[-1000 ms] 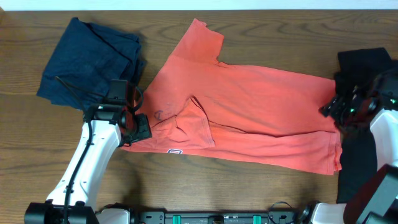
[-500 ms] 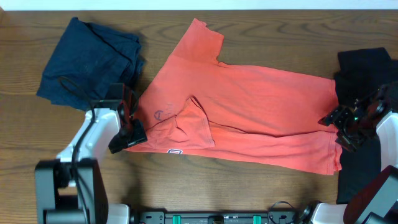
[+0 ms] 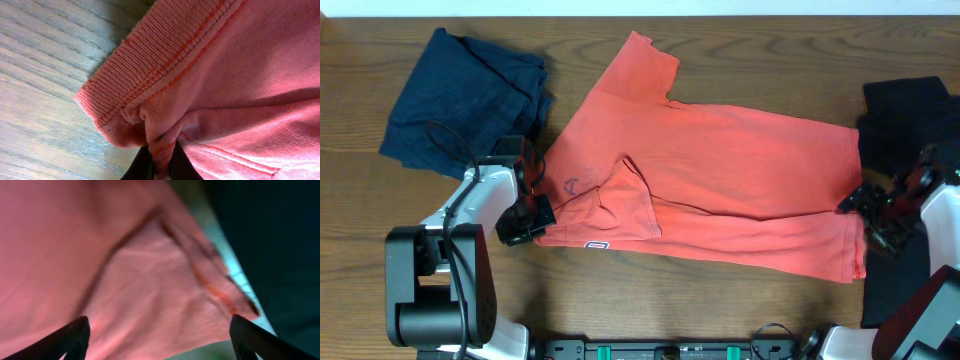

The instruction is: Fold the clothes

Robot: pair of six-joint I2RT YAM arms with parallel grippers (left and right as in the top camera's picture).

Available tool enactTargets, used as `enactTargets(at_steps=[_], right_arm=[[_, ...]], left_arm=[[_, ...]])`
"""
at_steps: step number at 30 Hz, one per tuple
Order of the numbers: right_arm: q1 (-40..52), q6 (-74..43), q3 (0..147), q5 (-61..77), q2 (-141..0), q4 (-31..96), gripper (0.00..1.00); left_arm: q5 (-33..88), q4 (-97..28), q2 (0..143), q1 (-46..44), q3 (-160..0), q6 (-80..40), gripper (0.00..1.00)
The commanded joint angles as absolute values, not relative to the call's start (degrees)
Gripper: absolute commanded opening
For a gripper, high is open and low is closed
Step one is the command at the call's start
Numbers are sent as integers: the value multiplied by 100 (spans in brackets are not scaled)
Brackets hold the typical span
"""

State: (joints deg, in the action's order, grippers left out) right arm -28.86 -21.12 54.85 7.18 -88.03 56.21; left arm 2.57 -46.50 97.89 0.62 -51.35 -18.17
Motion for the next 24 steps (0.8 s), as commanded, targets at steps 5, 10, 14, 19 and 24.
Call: enactTargets(at_steps=[5,10,14,19,24], right_arm=[[-3212,-2891,4414,183,-8733,4956,83],[-3341,-2888,4051,384,-8733,4602,69],[-3343,-2888,4027,329,-8733,4357,49],[-3347,-2884,4064,322,-8731,4324,7],[-3347,-2847,4246,126,-8726,4724,1]], left_arm=[[36,-4722,10029,121,-4998,-1855,6],[36,-4722,10029,121,-4998,-1855,6],[36,-4731,10029,123,-4998,-1855,6],[40,-4829,10027,154,-5015,-1881,6],[102,-5251,9950,309,-5026,-2012,6]])
